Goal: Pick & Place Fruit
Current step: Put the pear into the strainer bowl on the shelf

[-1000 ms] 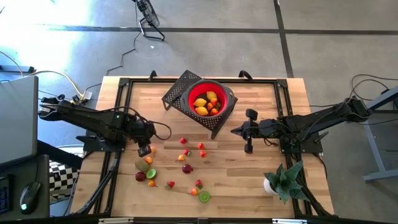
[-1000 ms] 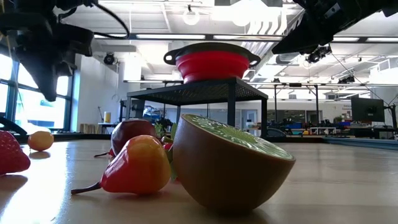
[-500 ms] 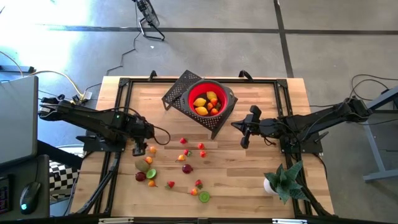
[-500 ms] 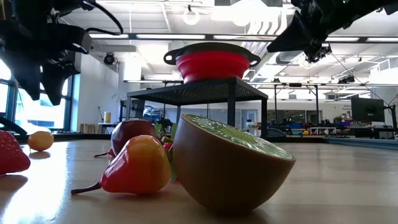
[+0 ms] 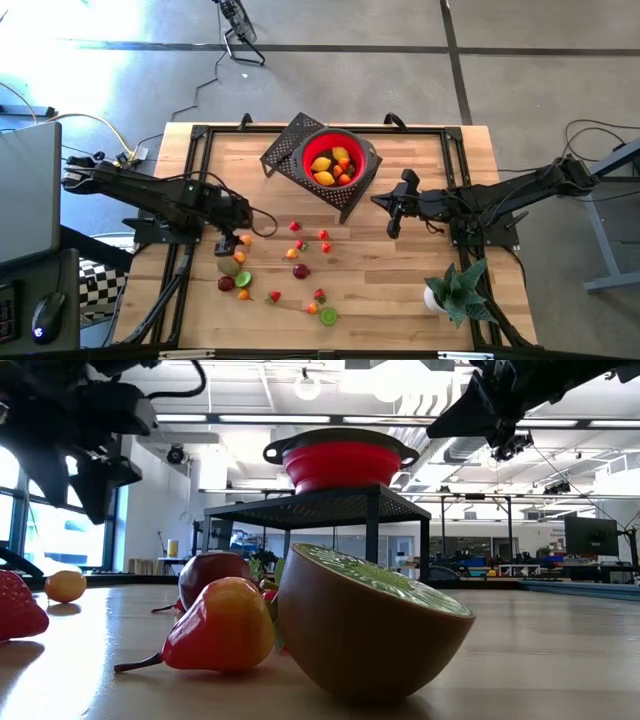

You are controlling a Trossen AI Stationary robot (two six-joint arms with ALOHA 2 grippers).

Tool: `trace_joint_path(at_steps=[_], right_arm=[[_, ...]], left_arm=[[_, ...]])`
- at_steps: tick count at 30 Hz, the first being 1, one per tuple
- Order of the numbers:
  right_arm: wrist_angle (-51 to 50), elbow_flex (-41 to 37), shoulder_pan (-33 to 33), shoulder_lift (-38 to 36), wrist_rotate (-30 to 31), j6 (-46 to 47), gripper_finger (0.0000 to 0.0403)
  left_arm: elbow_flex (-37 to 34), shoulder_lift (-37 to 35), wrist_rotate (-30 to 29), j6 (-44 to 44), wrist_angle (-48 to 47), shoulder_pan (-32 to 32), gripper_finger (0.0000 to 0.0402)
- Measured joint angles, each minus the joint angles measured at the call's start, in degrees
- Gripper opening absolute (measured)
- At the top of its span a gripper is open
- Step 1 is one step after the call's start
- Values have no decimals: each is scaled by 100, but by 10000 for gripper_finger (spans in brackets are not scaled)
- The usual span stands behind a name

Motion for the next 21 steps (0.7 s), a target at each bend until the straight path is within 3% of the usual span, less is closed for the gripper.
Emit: trace_joint_path(at_steps=[6, 13, 21], right_arm=[[12, 0, 0, 0, 0, 0, 2], [92, 0, 0, 0, -2, 0, 2], [155, 0, 0, 0, -2, -2, 2]], left_arm=[[-57, 272, -7, 27, 91, 0, 232], [-739, 525, 121, -115, 650, 0, 232], [-795, 536, 135, -116, 994, 0, 232]])
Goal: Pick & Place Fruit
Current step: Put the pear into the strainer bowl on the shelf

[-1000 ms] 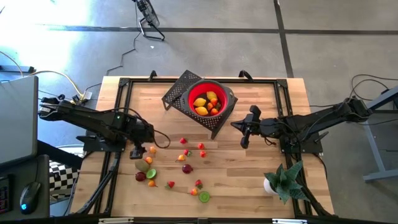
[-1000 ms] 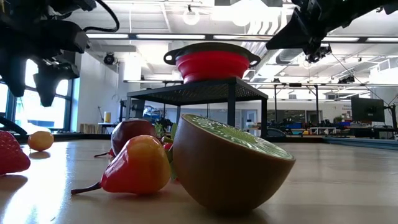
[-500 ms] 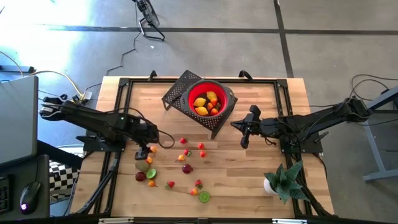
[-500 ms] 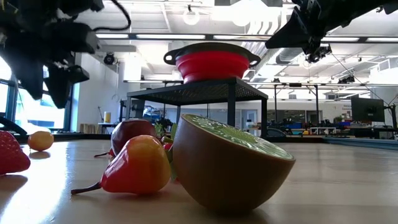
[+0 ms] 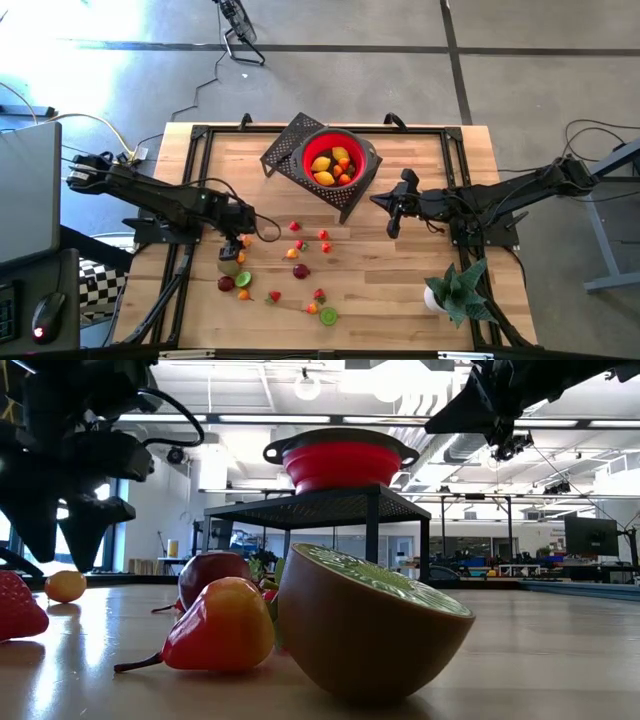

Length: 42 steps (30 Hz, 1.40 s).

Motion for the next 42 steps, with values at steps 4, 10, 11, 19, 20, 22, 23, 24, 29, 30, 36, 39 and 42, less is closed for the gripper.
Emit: trace_joint_path(at_steps=[4, 10, 11, 19, 20, 22, 23, 24, 29, 30, 36, 39, 42], right_arm=[[17, 0, 0, 0, 0, -4, 2], [15, 0, 0, 0, 0, -1, 2], [15, 0, 0, 0, 0, 0, 2], [13, 0, 0, 0, 0, 0, 2], [13, 0, 0, 0, -1, 0, 2], [11, 0, 0, 0, 0, 0, 2], [13, 0, 0, 0, -2, 0, 2], [12, 0, 0, 0, -1, -2, 2], [11, 0, 0, 0, -2, -2, 2], [11, 0, 0, 0, -2, -1, 2], [10, 0, 0, 0, -2, -1, 2], [11, 0, 0, 0, -2, -1, 2], [10, 0, 0, 0, -2, -3, 2]], left_arm=[[0, 88, -80, 7, -24, 0, 232], [0, 81, -261, 21, -12, 0, 232], [0, 81, -264, 20, -17, 0, 232], [0, 81, -274, -65, -18, 0, 232], [0, 81, -275, -67, -16, 0, 232], [0, 81, -299, -67, -16, 0, 232], [0, 81, -325, -67, -16, 0, 232], [0, 81, -329, -66, -14, 0, 232], [-1, 81, -331, -67, -12, 0, 232], [-27, 81, -332, -67, 40, 0, 232], [-475, 81, -252, -309, 611, 0, 232], [-487, 81, -250, -327, 629, 0, 232], [-487, 81, -261, -327, 633, 0, 232]])
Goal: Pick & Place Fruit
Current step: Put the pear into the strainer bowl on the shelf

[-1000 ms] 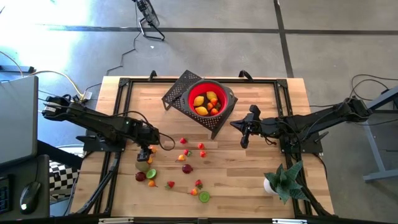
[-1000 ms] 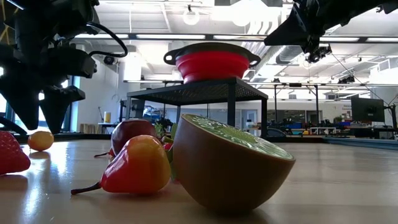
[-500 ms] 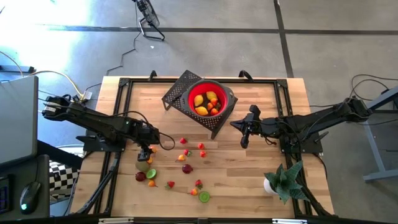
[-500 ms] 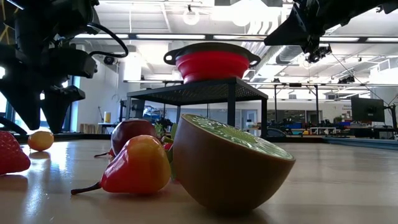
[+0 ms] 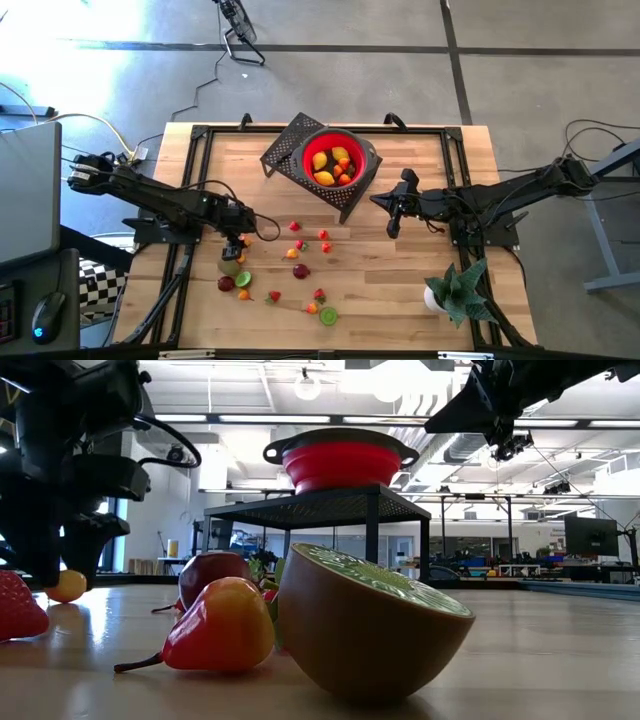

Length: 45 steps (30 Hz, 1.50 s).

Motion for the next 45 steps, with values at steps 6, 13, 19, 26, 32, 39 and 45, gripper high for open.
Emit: trace_joint_path(at_steps=[6, 13, 19, 26, 32, 39, 45], right_arm=[[-1, 0, 0, 0, 0, 3, 2], [-1, 0, 0, 2, 0, 1, 2], [-1, 0, 0, 2, 0, -1, 2], [-1, 0, 1, 2, 0, -10, 2], [-1, 1, 1, 2, 0, -10, 2], [-1, 0, 2, 4, 0, -10, 2], [-1, 0, 2, 4, 0, -10, 2]], left_arm=[[-2, 0, -20, 2, -5, 0, 232], [-2, 0, -196, 44, -5, 0, 232], [-4, 0, -83, 48, -7, -2, 232], [-9, 0, -46, 50, -57, 0, 232], [-280, -13, -55, -30, 223, 0, 232], [-315, -13, -33, -131, 331, 0, 232], [-315, -11, -19, -131, 334, 0, 232]])
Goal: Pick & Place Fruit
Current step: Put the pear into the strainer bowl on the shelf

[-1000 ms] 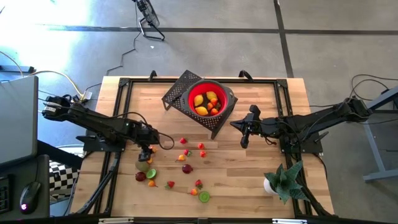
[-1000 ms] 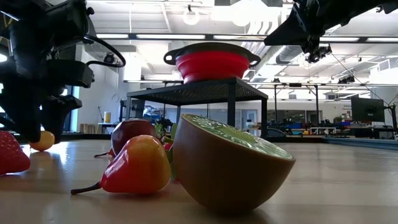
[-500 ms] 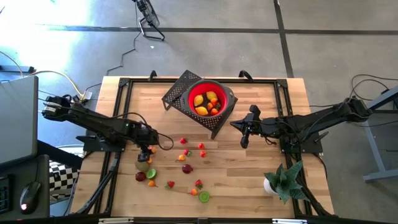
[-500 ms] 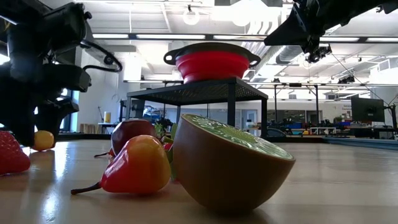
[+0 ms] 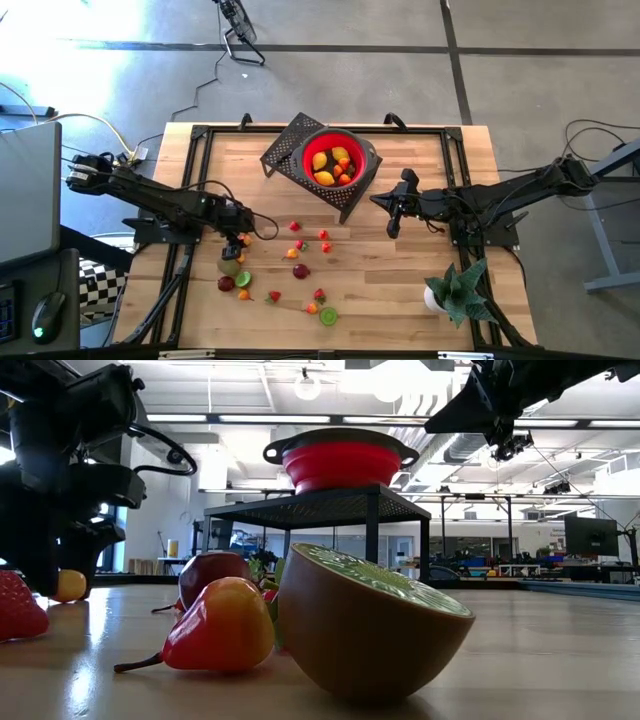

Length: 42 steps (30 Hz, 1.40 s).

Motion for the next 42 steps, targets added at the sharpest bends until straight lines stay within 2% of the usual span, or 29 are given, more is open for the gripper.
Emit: trace_joint_path(at_steps=[10, 22, 35, 42], right_arm=[[0, 0, 0, 0, 0, -2, 2], [0, 0, 0, 0, 0, 0, 2], [0, 0, 0, 0, 0, 0, 2], [0, 0, 0, 0, -36, 0, 2]], left_arm=[[-4, 4, 42, 2, 32, 0, 230], [-8, 9, 92, -25, 56, 2, 151], [13, 11, 153, -37, 47, 0, 148], [344, 17, 422, 2, 44, -4, 148]])
